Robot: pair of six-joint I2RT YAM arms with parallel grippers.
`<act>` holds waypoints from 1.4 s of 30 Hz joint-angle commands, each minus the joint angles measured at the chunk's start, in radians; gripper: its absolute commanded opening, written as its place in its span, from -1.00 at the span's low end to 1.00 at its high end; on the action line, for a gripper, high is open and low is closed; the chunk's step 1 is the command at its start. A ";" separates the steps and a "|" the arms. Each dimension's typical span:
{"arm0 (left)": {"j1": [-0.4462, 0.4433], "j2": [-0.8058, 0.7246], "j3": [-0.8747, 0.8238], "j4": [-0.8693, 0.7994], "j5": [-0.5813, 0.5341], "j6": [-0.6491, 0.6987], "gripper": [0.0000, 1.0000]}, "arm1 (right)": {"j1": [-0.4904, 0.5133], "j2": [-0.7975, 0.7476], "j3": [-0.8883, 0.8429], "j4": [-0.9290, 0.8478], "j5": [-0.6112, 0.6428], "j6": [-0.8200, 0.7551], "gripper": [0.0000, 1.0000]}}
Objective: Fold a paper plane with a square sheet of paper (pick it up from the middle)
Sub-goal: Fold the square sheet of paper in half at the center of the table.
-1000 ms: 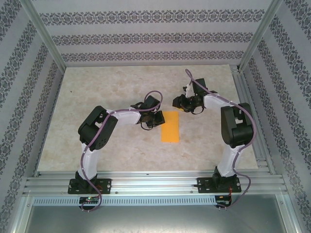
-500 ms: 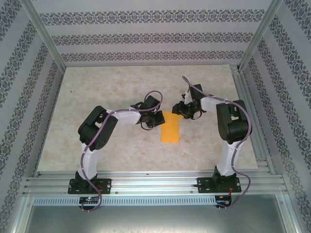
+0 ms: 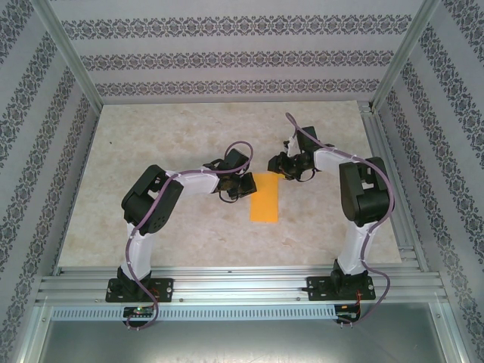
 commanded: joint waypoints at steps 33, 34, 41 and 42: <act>-0.014 0.024 -0.022 -0.096 -0.020 0.031 -0.77 | 0.007 0.098 0.046 -0.009 0.055 0.017 -0.23; -0.014 0.024 -0.024 -0.093 -0.021 0.029 -0.77 | 0.007 0.102 0.044 -0.013 0.068 0.013 -0.23; -0.015 0.021 -0.026 -0.093 -0.022 0.029 -0.77 | 0.006 0.009 0.051 -0.049 0.056 0.002 -0.22; -0.015 0.021 -0.026 -0.092 -0.022 0.029 -0.77 | 0.005 -0.017 0.046 -0.051 0.047 0.001 -0.21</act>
